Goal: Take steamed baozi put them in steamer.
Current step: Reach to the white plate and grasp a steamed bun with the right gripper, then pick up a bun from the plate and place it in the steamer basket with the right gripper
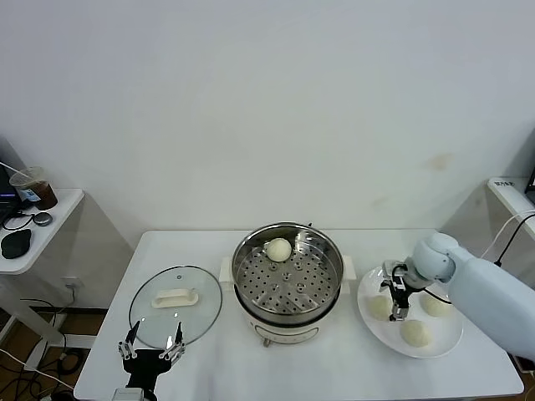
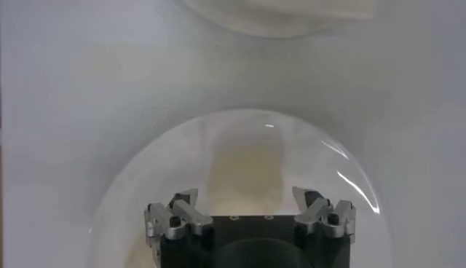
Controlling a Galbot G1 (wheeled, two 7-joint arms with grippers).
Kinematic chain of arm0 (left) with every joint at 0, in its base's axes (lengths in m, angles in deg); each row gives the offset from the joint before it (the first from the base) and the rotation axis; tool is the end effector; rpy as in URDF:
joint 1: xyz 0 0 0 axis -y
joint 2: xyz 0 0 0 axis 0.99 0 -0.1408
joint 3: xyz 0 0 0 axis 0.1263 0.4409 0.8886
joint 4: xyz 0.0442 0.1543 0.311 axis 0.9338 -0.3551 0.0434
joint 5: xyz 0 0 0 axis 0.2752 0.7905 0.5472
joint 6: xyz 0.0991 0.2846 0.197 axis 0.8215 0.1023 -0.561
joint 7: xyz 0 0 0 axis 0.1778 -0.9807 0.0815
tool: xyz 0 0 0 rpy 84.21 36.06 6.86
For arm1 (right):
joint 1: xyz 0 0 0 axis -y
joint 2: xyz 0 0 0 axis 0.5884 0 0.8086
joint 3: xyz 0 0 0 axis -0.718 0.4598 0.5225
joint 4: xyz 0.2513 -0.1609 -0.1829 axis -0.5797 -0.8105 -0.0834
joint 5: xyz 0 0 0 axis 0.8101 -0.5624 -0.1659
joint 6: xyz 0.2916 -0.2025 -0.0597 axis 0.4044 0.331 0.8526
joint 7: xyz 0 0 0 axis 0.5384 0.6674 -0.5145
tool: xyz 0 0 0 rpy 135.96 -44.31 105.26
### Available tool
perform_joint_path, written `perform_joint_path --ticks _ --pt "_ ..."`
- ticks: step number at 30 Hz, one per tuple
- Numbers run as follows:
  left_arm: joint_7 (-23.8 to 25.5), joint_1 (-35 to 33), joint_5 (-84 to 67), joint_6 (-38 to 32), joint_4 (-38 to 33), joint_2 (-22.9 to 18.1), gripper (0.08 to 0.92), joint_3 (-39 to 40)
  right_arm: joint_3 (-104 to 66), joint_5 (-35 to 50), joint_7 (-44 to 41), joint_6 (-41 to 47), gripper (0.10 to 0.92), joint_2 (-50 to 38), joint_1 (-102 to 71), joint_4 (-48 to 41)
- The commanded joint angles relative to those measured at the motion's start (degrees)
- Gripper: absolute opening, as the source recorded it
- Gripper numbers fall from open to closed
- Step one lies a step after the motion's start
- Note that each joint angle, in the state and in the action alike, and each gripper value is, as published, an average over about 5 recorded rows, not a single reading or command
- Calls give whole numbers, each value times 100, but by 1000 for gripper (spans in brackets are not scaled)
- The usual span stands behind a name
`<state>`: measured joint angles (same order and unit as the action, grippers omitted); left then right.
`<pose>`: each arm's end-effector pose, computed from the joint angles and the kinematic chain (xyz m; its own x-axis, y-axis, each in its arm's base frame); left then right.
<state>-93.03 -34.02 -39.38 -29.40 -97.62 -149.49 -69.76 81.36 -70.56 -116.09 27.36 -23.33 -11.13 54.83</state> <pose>0.1247 0.0253 -0.2889 -0.9476 -0.1265 0.2932 -0.0632 0.9743 0.2160 0.4801 -0.1474 -0.2389 -0.1277 -0.0959 0.9872 -0.9918 0.0171 -0.1266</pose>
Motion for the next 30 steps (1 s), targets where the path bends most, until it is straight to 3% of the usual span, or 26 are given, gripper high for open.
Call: perform_joint_path --ticks 1,7,10,18,20,30 --pt "-1 3 0 2 23 2 823 1 -75 -89 156 -4 823 123 -166 -106" --pt "4 16 1 5 21 -11 823 7 -64 -110 57 -59 823 145 -144 -182" --pt "2 16 1 8 27 -10 823 7 -79 -94 25 -68 779 148 -154 -228" --pt "7 29 4 14 15 -16 823 18 -129 -50 -27 -54 551 87 -145 -252" --pt "7 43 4 16 18 -17 823 25 -143 -22 -54 -46 528 13 -94 -212" --pt "-13 192 12 17 82 -22 823 92 791 883 -386 146 518 -612 1651 291"
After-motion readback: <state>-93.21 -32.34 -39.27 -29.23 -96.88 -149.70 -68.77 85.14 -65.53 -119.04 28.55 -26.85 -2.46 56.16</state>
